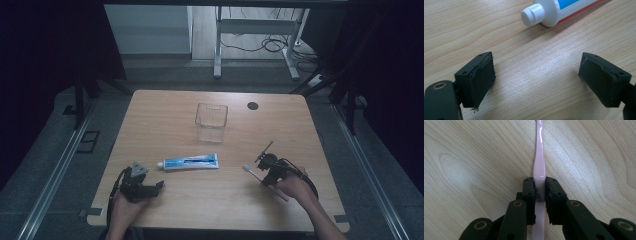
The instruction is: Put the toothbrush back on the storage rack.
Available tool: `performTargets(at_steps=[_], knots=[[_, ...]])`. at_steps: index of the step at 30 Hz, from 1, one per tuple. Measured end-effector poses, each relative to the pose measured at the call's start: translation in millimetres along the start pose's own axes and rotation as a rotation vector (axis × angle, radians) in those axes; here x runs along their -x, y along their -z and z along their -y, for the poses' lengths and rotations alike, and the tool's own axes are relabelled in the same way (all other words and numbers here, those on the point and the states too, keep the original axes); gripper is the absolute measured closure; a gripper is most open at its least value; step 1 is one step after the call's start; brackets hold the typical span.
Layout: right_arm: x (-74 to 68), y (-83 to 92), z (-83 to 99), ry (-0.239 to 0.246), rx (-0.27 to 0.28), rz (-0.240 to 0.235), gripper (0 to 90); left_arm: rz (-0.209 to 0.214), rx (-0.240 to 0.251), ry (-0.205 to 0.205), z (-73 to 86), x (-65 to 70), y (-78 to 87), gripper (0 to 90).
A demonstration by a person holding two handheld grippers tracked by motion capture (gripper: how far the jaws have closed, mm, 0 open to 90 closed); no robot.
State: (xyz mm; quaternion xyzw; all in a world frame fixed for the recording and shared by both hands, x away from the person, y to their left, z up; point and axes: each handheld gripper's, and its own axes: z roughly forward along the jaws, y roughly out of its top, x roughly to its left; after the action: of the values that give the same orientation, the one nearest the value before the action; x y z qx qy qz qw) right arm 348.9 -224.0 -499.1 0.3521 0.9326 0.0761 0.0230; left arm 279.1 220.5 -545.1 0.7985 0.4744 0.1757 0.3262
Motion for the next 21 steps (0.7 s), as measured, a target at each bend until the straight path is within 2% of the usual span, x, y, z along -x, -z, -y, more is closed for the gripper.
performTargets(at_steps=[10, 21], knots=[[3.5, 9.2, 2.2, -0.015, 0.065, 0.001, 78.6, 0.0, 0.0, 0.0, 0.0, 0.0, 0.0, 13.1], [5.6, 31.3, -4.9, -0.023, 0.177, -0.014, 78.6, 0.0, 0.0, 0.0, 0.0, 0.0, 0.0, 13.2]])
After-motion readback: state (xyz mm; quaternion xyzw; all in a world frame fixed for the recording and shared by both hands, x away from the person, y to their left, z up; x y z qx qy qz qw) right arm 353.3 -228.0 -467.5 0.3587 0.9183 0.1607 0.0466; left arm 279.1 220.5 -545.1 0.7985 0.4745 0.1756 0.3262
